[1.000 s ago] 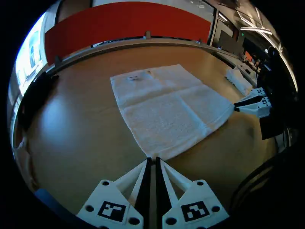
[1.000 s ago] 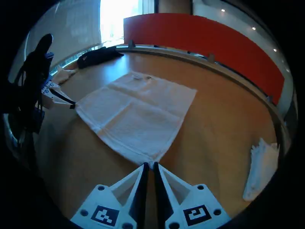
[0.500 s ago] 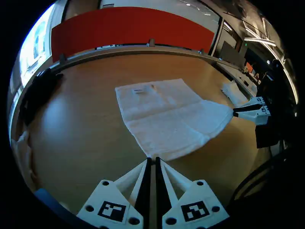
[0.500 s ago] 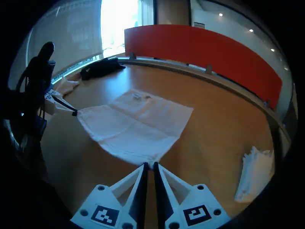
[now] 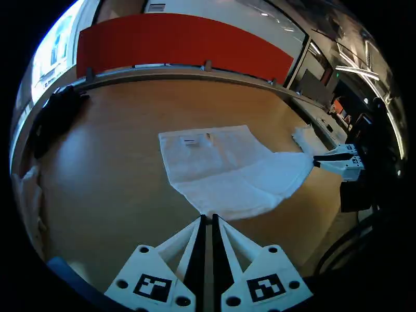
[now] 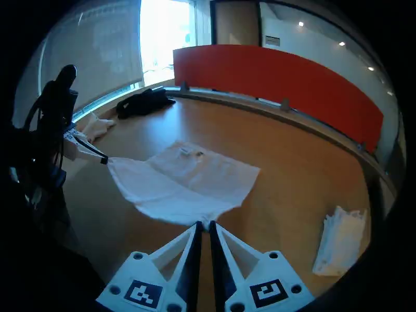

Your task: Fold towel

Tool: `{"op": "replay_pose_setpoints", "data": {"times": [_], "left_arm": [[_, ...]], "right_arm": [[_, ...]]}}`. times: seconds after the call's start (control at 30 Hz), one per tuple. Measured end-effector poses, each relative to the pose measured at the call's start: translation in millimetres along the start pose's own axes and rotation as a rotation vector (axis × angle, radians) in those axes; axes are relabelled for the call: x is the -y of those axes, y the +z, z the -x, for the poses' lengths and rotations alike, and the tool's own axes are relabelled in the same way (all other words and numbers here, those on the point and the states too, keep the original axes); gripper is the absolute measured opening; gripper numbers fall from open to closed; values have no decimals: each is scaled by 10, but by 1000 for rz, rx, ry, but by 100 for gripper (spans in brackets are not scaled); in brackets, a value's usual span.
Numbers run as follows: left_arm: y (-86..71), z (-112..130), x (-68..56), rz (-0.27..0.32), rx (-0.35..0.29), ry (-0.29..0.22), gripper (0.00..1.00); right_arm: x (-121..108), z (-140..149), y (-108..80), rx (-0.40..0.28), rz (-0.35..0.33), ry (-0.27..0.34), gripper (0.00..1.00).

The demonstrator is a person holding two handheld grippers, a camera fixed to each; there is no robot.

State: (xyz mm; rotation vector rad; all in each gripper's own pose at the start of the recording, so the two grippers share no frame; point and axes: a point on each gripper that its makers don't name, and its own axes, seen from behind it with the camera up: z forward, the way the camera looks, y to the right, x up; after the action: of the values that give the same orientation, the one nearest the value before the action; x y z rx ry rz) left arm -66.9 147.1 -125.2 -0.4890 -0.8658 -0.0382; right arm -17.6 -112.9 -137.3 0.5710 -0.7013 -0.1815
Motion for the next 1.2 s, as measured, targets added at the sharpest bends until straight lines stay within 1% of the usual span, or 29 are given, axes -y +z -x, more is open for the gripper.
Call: {"op": "replay_pose_setpoints", "data": {"times": [0.27, 0.47, 0.73, 0.97, 1.07, 1.2], "left_arm": [[-139, 17, -66, 18, 5, -31, 8], [-201, 37, -75, 22, 8, -40, 8], [-195, 1, -80, 24, 1, -54, 8], [-167, -118, -30, 24, -15, -70, 8], [-129, -195, -1, 24, -24, -79, 8], [-32, -292, 53, 27, -33, -90, 8]], "right_arm": [[79, -38, -167, -2, -15, 12, 11], [142, -19, -235, 5, -22, 14, 11], [135, -34, -207, 8, -21, 15, 11], [53, -132, -149, -2, -12, 21, 11], [1, -175, -93, -4, -7, 27, 11], [-73, -220, 21, -3, -3, 42, 11]]}}
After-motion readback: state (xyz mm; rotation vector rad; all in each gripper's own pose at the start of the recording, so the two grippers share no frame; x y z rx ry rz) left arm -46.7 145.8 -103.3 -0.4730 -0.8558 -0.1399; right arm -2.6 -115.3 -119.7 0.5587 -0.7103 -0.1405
